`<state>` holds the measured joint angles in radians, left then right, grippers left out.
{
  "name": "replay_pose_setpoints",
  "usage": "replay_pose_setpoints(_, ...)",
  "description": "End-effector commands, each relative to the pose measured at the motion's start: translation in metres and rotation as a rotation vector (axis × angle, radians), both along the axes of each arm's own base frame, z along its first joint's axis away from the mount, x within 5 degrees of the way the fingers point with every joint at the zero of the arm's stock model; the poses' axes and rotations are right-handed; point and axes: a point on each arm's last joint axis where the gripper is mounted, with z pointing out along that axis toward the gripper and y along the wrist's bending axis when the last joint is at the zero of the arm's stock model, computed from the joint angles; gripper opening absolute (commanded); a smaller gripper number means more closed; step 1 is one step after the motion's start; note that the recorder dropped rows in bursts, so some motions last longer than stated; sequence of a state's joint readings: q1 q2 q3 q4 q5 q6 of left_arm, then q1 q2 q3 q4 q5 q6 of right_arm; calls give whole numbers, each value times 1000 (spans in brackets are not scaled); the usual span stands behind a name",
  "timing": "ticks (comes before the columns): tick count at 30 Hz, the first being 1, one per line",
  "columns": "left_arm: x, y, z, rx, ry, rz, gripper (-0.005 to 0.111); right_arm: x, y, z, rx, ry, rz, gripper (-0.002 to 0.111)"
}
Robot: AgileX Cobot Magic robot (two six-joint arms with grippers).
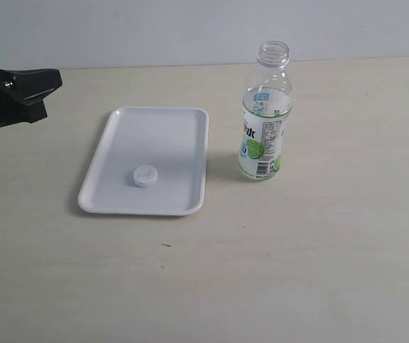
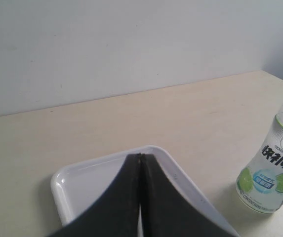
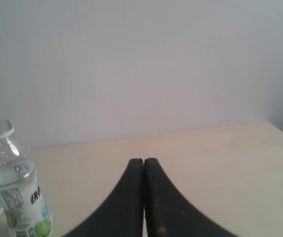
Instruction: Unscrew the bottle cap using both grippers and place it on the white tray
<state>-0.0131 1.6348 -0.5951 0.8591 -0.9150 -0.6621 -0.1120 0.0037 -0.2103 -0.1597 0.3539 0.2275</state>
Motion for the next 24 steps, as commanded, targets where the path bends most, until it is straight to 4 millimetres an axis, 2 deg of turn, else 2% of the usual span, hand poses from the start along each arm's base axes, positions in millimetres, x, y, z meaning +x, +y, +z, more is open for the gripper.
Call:
replay_pose_setpoints(1, -1, 1, 1, -5, -9, 3, 0, 6, -1, -26, -11, 64, -6, 0)
replay_pose_setpoints(5, -1, 1, 1, -5, -9, 3, 0, 9, -2, -44, -19, 129, -11, 0)
replay_pose_setpoints(14, -1, 1, 1, -5, -9, 3, 0, 11, -3, -67, -24, 185, -8, 0)
replay_pose_setpoints(24, -1, 1, 1, -5, -9, 3, 0, 11, -3, -68, -26, 200, -12, 0)
